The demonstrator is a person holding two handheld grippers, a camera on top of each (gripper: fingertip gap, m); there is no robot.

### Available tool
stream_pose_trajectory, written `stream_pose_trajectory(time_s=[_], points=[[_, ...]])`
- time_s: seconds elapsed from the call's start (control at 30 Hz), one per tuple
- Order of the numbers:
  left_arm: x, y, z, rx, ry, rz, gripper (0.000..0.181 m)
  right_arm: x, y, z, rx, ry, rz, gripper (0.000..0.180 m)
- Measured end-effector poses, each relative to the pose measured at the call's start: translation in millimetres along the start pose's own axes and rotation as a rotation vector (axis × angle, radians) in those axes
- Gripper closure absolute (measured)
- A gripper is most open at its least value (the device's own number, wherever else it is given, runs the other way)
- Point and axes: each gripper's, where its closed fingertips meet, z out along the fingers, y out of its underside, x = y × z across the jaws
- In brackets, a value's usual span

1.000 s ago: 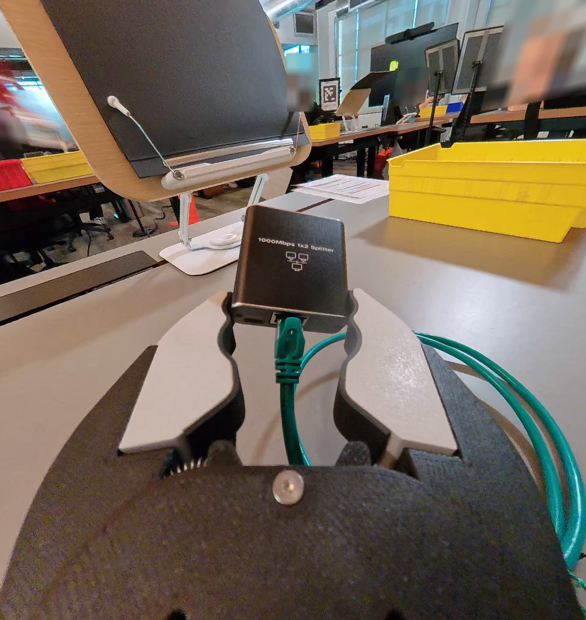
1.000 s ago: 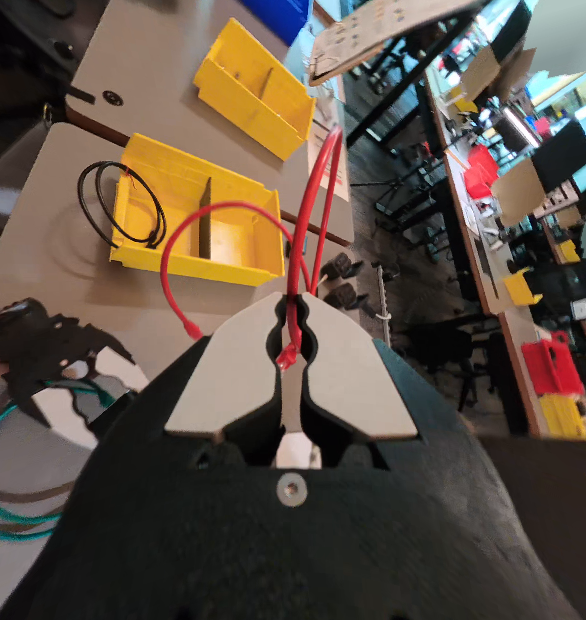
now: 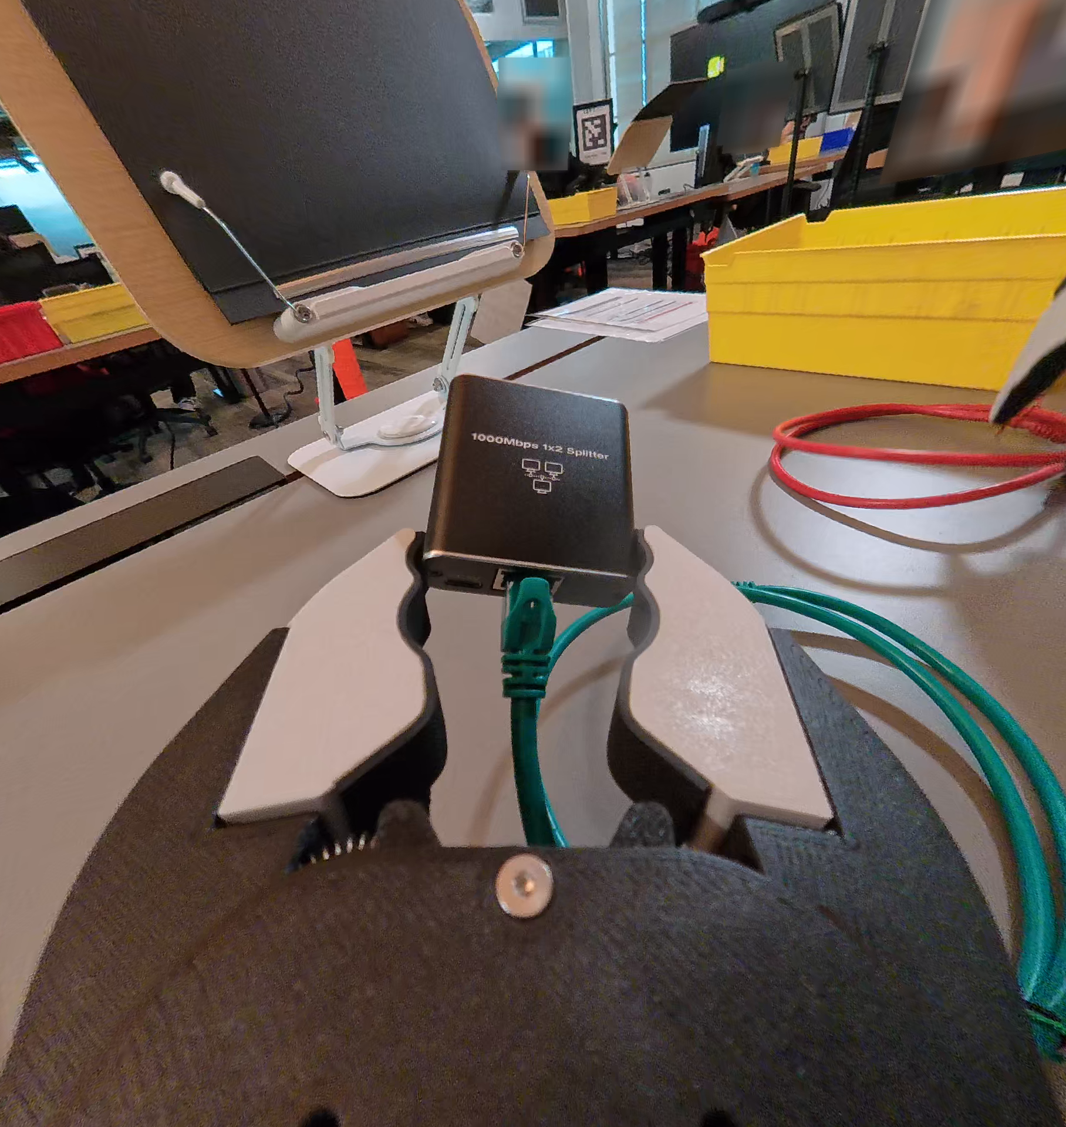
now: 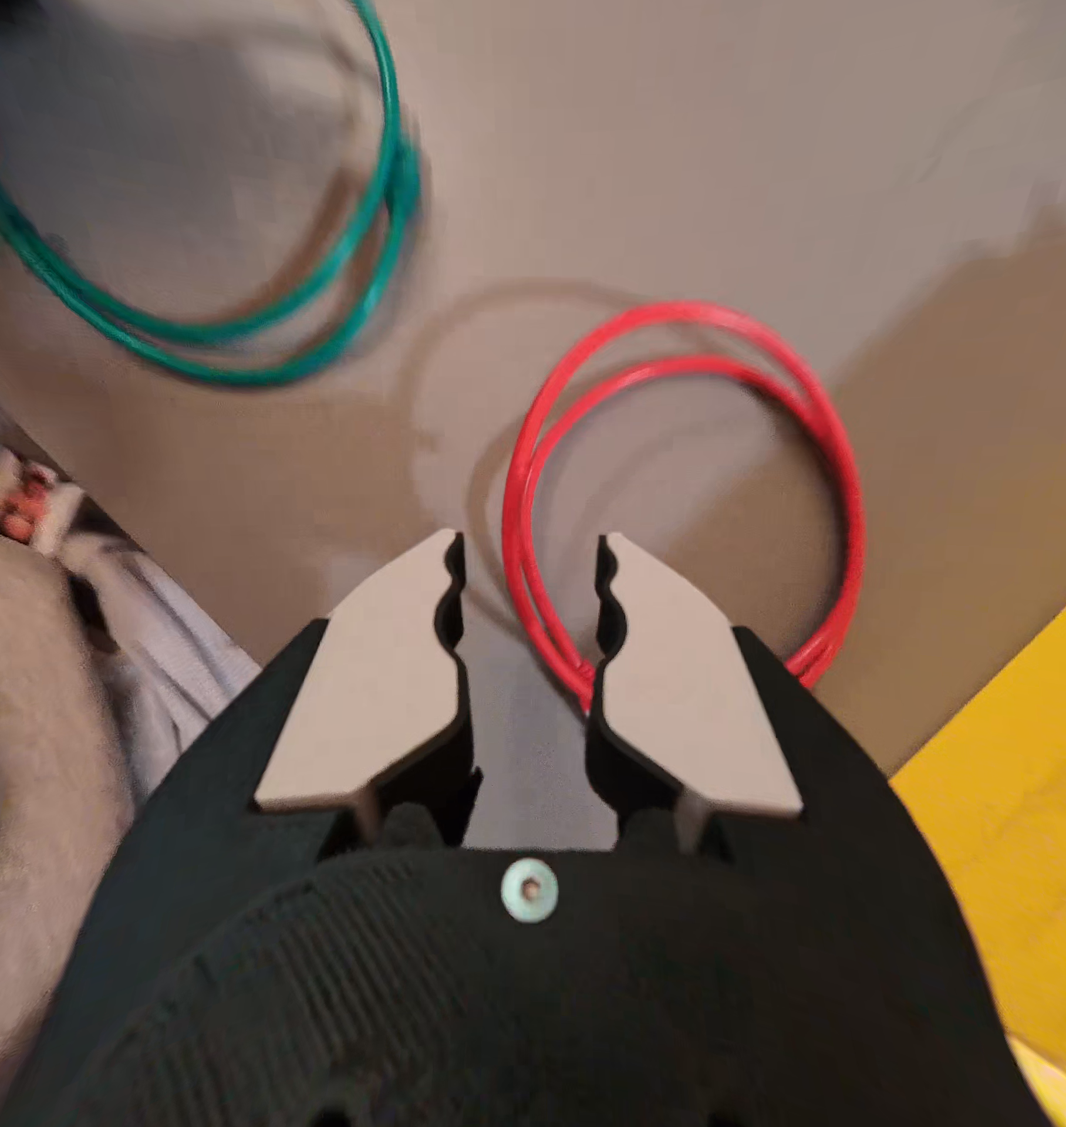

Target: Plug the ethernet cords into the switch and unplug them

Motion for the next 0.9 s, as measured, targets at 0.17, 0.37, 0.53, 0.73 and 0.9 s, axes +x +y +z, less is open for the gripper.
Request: stream_pose_trajectory(time_s=[0.17, 0.37, 0.53, 0.73, 0.9], points=[[-1, 0, -1, 0.003, -0.008, -0.003, 0.117, 15, 27, 34, -0.188, 0.196, -0.204, 0.14], [1, 0, 0, -0.005, -0.004, 0.015, 0.117, 0, -74, -20, 0.397, -0.053, -0.04, 0.173], [1, 0, 0, -0.001, 0.0, 0.012, 0.117, -5, -114, -59, 0.866, -0.42, 0.338, 0.174], [1, -1, -1, 0.011, 0.003, 0.008, 0.117, 5, -60, 11, 0.728, -0.362, 0.656, 0.166], [1, -1, -1, 0.006, 0.006, 0.005, 0.117, -3, -14, 19, 0.538, -0.218, 0.575, 0.143]])
